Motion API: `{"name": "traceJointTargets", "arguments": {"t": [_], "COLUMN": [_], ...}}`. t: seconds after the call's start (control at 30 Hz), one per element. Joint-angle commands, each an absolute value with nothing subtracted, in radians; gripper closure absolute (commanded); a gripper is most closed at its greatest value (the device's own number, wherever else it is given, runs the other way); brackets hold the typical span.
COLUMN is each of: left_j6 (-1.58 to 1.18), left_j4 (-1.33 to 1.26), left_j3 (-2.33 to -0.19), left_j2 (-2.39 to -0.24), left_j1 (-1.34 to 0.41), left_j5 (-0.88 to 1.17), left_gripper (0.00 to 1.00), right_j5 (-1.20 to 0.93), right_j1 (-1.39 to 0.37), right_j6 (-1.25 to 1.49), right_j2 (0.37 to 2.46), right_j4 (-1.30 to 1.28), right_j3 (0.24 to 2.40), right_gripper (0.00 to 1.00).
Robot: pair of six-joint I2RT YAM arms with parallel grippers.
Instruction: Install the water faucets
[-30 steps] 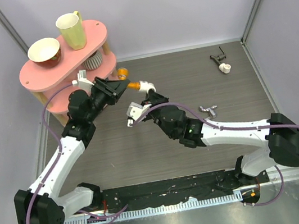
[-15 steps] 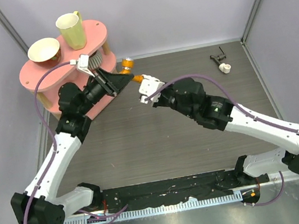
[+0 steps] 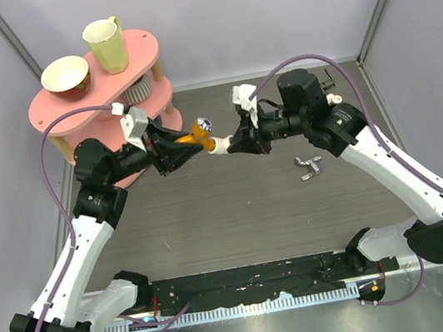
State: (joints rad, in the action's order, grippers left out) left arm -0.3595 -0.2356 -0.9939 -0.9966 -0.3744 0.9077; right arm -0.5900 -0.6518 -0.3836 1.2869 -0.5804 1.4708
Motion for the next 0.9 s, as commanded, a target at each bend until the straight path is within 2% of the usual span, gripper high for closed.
{"name": "traceJointTargets", "arguments": {"t": [0.0,0.13,0.27,0.3,0.4,0.43,0.47,0.53,0.67,0.87], "left_j6": [-0.316,-0.319,-0.330,-0.334,-0.331,-0.330,-0.334,-0.394,-0.572,-0.789], "left_j4": [-0.227,-0.192,-0.189,-0.189,-0.134,-0.109,-0.060,-0.048,-0.142,-0.170], "left_j3": [-0.994,-0.999,-0.988,-0.985,-0.986,-0.997,-1.003,-1.006,-0.994,-0.988], "left_j2": [-0.960,-0.968,-0.962,-0.957,-0.946,-0.946,-0.950,-0.965,-0.991,-1.009], "left_j1": [-0.397,-0.399,-0.397,-0.399,-0.397,-0.397,-0.396,-0.396,-0.396,-0.396], "left_j5": [1.244,1.350,1.370,1.359,1.223,1.176,1.057,0.961,0.806,0.585], "left_gripper": [1.00,1.00,1.00,1.00,1.00,1.00,1.00,1.00,1.00,1.00], "right_j5": [-0.883,-1.038,-1.059,-1.028,-0.977,-0.929,-0.896,-0.771,-0.557,-0.500], "right_j1": [-0.551,-0.511,-0.506,-0.506,-0.505,-0.503,-0.505,-0.506,-0.505,-0.564], "right_j6": [-0.217,-0.140,-0.094,-0.091,-0.094,-0.097,-0.109,-0.124,-0.153,-0.236], "right_j2": [1.344,1.394,1.433,1.431,1.413,1.404,1.396,1.362,1.281,1.111], "right_j4": [-0.486,-0.485,-0.488,-0.488,-0.486,-0.486,-0.486,-0.483,-0.395,-0.128], "right_j3": [1.557,1.583,1.603,1.603,1.601,1.601,1.600,1.592,1.501,1.264], "right_gripper": [0.99,0.99,0.96,0.93,0.68,0.54,0.48,0.34,0.24,0.19]}}
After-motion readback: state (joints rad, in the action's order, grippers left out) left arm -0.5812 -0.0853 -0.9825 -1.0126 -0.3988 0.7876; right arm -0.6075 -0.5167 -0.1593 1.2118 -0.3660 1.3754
